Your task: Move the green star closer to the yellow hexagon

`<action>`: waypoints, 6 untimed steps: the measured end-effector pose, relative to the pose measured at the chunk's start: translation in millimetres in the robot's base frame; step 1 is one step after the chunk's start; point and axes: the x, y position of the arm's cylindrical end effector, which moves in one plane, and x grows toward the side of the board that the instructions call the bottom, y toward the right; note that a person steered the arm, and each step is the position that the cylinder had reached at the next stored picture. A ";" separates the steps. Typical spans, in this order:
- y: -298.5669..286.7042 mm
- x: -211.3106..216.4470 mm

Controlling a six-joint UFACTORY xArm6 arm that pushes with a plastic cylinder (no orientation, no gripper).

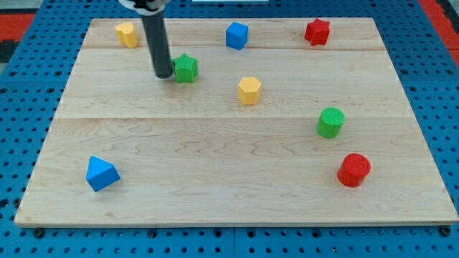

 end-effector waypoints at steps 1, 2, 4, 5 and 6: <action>-38.0 -19.1; 51.4 -19.2; 229.1 -10.9; 226.7 -11.0; 153.2 -11.7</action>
